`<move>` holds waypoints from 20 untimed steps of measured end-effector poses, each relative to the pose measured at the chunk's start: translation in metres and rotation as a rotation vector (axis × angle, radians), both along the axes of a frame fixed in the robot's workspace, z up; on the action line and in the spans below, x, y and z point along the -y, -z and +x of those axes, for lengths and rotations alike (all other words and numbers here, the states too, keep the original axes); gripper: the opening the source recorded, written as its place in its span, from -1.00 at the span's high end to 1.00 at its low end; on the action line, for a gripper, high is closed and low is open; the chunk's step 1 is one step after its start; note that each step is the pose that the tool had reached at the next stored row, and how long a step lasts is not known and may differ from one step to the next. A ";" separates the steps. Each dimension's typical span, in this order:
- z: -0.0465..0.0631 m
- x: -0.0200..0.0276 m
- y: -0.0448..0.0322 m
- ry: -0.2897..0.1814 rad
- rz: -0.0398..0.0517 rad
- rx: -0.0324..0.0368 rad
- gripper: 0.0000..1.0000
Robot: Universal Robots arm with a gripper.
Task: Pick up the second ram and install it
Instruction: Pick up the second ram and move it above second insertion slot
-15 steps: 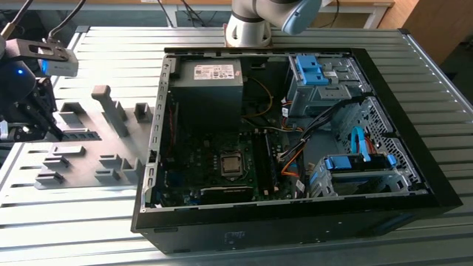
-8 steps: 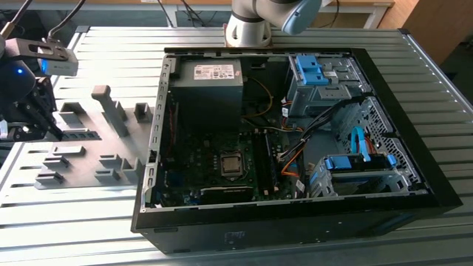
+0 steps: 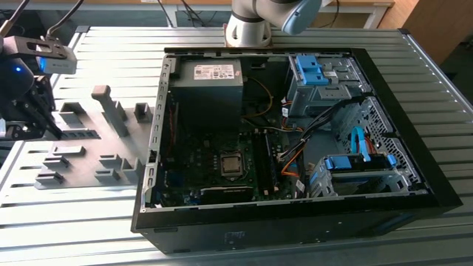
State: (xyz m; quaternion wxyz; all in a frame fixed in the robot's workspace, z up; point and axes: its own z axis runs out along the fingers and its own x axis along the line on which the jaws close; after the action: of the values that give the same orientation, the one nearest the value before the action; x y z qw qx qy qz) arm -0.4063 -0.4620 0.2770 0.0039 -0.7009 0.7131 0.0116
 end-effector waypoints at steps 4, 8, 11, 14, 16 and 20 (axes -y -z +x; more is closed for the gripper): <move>0.000 0.0000 -0.0042 0.000 0.0000 0.0001 0.72; 0.000 0.0000 -0.0092 0.000 0.0001 0.0003 0.72; 0.000 0.0000 -0.0128 0.000 0.0000 0.0002 0.72; 0.000 0.0000 -0.0155 0.000 0.0000 0.0003 0.72; 0.000 0.0000 -0.0176 0.000 0.0000 0.0003 0.72; 0.000 0.0000 -0.0216 0.000 0.0000 0.0003 0.72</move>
State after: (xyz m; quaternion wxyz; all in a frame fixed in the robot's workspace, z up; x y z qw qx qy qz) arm -0.4063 -0.4620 0.2986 0.0040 -0.7009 0.7131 0.0115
